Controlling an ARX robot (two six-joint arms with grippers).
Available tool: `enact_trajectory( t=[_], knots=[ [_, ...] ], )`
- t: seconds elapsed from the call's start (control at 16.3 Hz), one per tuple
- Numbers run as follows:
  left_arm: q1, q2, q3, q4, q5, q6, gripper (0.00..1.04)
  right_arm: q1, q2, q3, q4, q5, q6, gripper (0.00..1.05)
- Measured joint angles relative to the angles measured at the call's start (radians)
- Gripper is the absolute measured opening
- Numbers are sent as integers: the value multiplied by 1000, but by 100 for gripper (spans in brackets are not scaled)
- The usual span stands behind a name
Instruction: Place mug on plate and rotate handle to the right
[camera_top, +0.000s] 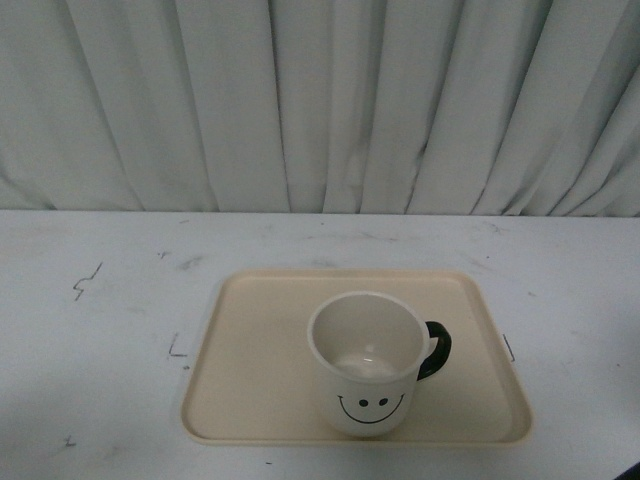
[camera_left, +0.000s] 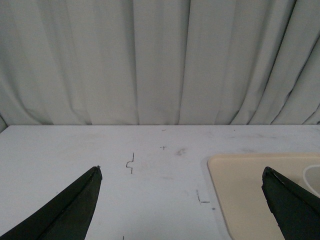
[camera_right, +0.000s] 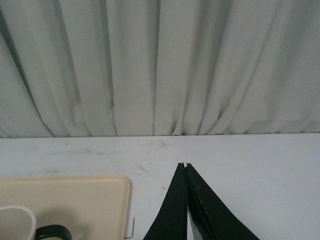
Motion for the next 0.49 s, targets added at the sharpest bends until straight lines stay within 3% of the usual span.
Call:
enact_trajectory(
  t=[0.49],
  knots=[
    [0, 0, 0, 0, 0, 0, 98, -140, -272, -159, -125, -134, 3, 2]
  ],
)
